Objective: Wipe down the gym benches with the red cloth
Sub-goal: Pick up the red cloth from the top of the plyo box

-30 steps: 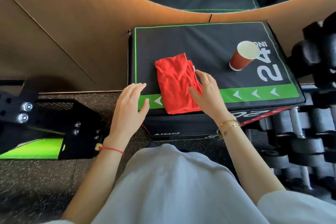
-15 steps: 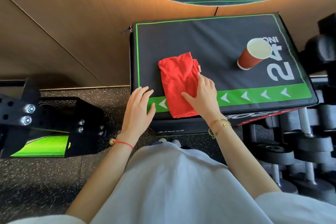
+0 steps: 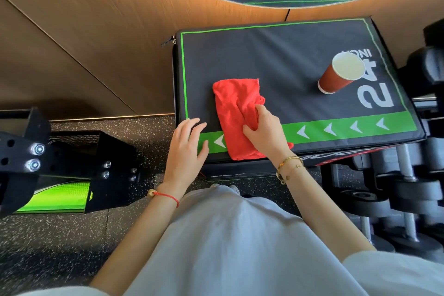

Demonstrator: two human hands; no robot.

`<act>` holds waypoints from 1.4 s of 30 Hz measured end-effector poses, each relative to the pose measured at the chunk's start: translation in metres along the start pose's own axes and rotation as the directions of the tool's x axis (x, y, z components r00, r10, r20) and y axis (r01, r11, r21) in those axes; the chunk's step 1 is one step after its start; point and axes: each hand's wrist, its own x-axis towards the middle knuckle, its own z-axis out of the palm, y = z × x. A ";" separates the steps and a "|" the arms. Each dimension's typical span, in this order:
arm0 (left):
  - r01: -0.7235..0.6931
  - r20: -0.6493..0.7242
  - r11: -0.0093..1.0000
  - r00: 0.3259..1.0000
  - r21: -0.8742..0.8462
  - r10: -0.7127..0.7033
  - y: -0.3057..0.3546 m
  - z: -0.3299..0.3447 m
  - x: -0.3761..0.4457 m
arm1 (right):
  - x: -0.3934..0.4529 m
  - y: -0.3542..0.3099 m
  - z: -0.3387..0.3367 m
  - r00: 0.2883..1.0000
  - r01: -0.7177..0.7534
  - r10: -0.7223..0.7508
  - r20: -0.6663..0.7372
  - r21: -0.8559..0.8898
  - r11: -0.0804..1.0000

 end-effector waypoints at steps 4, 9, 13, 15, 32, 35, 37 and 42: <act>0.002 0.005 1.000 1.000 0.016 -0.002 0.001 0.000 0.000 | -0.004 -0.002 0.001 0.995 0.094 -0.095 -0.043 -0.027 0.995; 0.017 0.016 1.000 1.000 0.005 -0.017 0.004 -0.002 0.000 | -0.017 0.002 -0.006 0.986 0.121 -0.105 -0.131 0.118 0.986; 0.039 0.022 0.999 0.999 -0.011 -0.038 0.009 -0.003 -0.001 | -0.028 0.005 -0.013 0.982 0.071 -0.028 -0.188 0.224 0.972; 0.035 0.026 0.999 0.999 -0.015 -0.034 0.012 -0.003 -0.002 | -0.034 0.008 -0.015 0.980 0.053 0.001 -0.199 0.261 0.964; -0.331 0.153 0.931 0.923 -0.154 0.353 0.016 -0.034 0.012 | -0.111 -0.001 -0.010 0.861 -0.094 0.282 -0.424 0.412 0.906; -0.398 0.180 0.899 0.885 -0.183 0.428 0.010 -0.046 0.012 | -0.133 -0.012 0.004 0.810 -0.137 0.361 -0.463 0.449 0.883; -0.464 0.214 0.862 0.838 -0.204 0.502 0.005 -0.054 0.008 | -0.154 -0.023 0.019 0.754 -0.170 0.429 -0.498 0.482 0.859; -0.585 0.269 0.756 0.708 -0.293 0.653 -0.002 -0.066 -0.011 | -0.211 -0.050 0.057 0.622 -0.221 0.546 -0.562 0.543 0.810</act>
